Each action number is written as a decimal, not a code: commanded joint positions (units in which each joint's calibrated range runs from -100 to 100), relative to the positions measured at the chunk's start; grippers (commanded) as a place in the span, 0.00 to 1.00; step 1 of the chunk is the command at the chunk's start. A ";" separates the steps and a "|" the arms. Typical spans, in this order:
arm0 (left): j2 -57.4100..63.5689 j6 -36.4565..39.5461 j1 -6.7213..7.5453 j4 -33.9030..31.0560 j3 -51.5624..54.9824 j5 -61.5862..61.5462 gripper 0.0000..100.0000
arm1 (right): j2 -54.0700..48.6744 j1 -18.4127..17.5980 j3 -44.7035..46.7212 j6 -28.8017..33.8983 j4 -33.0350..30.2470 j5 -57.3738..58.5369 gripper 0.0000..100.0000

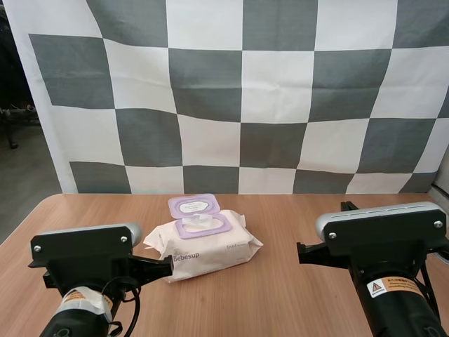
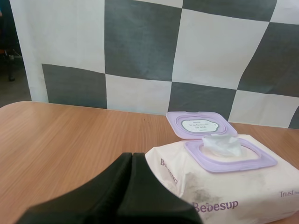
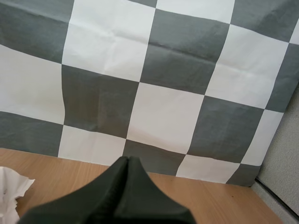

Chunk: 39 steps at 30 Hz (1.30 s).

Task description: Open the wet wipes lid

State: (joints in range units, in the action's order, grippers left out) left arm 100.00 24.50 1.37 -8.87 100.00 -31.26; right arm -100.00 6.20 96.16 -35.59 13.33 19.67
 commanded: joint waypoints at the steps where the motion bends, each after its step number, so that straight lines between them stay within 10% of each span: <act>1: 0.00 0.01 0.04 -0.01 0.00 0.17 0.00 | 0.00 -0.02 0.04 4.44 0.10 0.19 0.00; 29: 0.00 0.01 0.04 -0.01 0.00 0.38 0.00 | 0.00 -0.02 1.42 9.46 0.10 16.49 0.00; 39: 0.00 0.01 0.04 -0.01 0.00 0.38 0.00 | 0.00 -5.35 2.25 11.85 0.10 16.45 0.00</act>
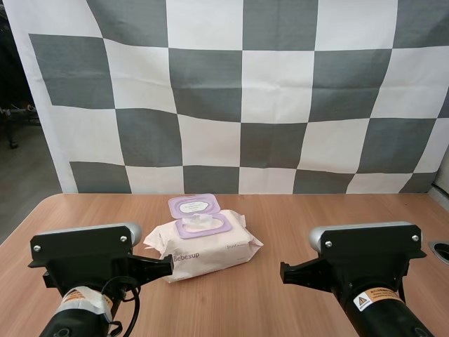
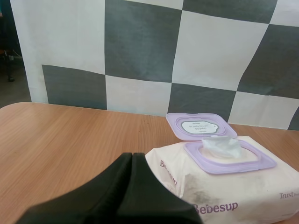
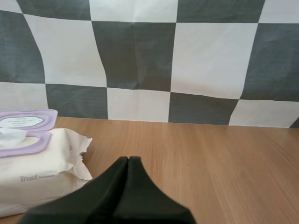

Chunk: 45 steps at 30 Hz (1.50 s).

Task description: Open the wet wipes lid

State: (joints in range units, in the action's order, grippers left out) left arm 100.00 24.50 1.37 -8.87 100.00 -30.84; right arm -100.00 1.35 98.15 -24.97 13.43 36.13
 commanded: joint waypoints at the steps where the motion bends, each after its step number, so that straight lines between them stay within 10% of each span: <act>1: 0.00 0.01 0.04 -0.01 0.00 -0.04 0.00 | 0.00 -0.82 0.94 2.41 0.00 -0.37 0.00; 23: 0.00 0.01 0.04 -0.01 0.00 -0.04 0.00 | 0.00 -1.10 1.85 4.24 -7.88 -6.50 0.00; 30: 0.00 0.01 0.04 -0.01 0.00 -0.04 0.00 | 0.00 -1.10 1.85 14.88 -9.14 -5.15 0.00; 45: 0.00 0.01 0.04 -0.01 0.00 -0.04 0.00 | 0.00 -1.10 1.85 9.26 -14.64 -5.15 0.00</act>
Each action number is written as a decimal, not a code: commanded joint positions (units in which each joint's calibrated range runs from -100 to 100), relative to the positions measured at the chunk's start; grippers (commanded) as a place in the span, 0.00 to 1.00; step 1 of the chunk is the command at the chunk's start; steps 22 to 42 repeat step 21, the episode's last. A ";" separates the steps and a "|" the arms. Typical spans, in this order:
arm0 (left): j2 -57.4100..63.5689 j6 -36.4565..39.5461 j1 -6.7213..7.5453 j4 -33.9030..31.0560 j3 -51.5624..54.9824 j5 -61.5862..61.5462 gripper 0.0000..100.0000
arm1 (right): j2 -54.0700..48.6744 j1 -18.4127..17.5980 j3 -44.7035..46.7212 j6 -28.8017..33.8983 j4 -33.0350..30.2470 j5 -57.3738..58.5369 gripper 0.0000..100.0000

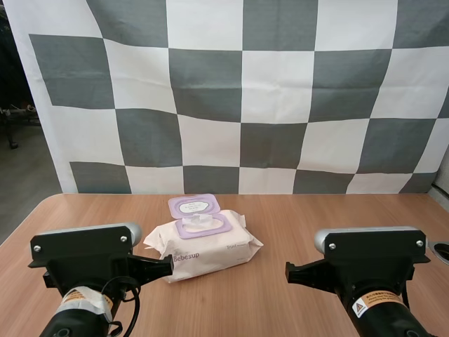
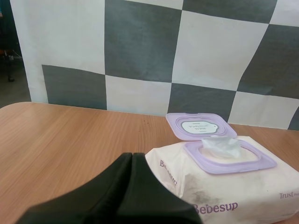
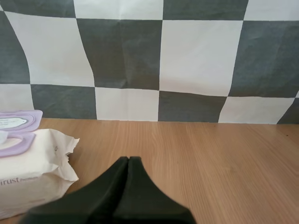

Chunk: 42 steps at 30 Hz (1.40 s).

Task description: Open the wet wipes lid

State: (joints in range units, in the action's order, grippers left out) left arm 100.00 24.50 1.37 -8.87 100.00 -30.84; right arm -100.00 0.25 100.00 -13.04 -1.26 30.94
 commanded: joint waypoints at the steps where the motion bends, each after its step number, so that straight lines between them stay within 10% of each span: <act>1: 0.00 0.01 0.04 -0.01 0.00 -0.04 0.00 | 0.00 0.00 0.00 -2.69 0.05 0.21 0.00; 42: 0.00 0.01 0.04 -0.01 0.00 -0.04 0.00 | 0.00 -0.07 0.00 -2.69 0.48 0.17 0.00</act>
